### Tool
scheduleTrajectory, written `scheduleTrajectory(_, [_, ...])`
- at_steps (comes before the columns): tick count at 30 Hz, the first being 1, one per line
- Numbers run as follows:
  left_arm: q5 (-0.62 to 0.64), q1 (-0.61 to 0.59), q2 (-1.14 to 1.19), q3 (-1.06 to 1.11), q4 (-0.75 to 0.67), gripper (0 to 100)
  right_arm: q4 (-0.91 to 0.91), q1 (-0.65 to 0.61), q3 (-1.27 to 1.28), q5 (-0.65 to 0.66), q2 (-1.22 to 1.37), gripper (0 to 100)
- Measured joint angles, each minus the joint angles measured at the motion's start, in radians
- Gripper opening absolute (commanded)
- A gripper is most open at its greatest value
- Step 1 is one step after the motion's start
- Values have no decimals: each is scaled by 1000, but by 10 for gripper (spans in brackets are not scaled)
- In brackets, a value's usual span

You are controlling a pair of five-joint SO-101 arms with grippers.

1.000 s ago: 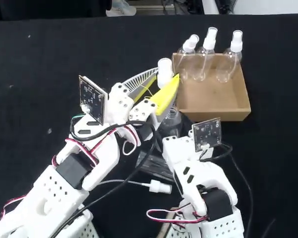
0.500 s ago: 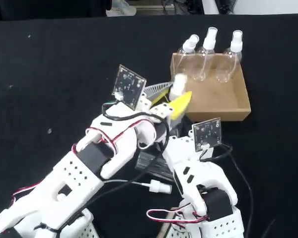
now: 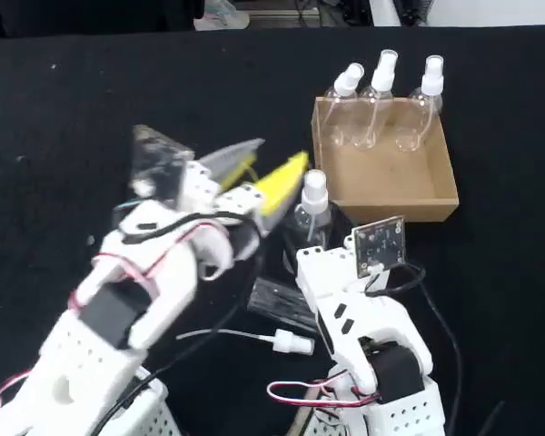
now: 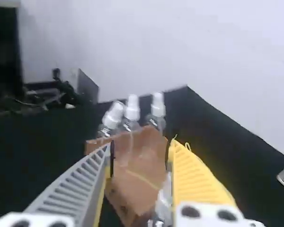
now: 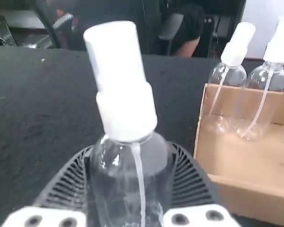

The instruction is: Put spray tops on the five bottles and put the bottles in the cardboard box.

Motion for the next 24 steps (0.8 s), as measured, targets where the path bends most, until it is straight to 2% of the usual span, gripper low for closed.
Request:
scheduleTrajectory(3, [0,-94,-89,12,46,191,3,0,0,0,0,11])
scheduleTrajectory(6, [0,-224,-170,118,41,191,3,3,-3,0,0,11])
scheduleTrajectory(9, [0,-377,-230,284,-40,191,51,41,-55,0,0,11])
scheduleTrajectory(11, [0,-434,-259,414,-120,191,78,68,-114,0,0,11])
scheduleTrajectory(17, [0,-451,-321,706,-351,191,61,153,-302,0,5,11])
scheduleTrajectory(21, [0,-451,-325,744,-393,191,3,178,-427,0,193,11])
scheduleTrajectory(24, [0,-451,-327,787,-405,191,-130,245,-456,0,381,11])
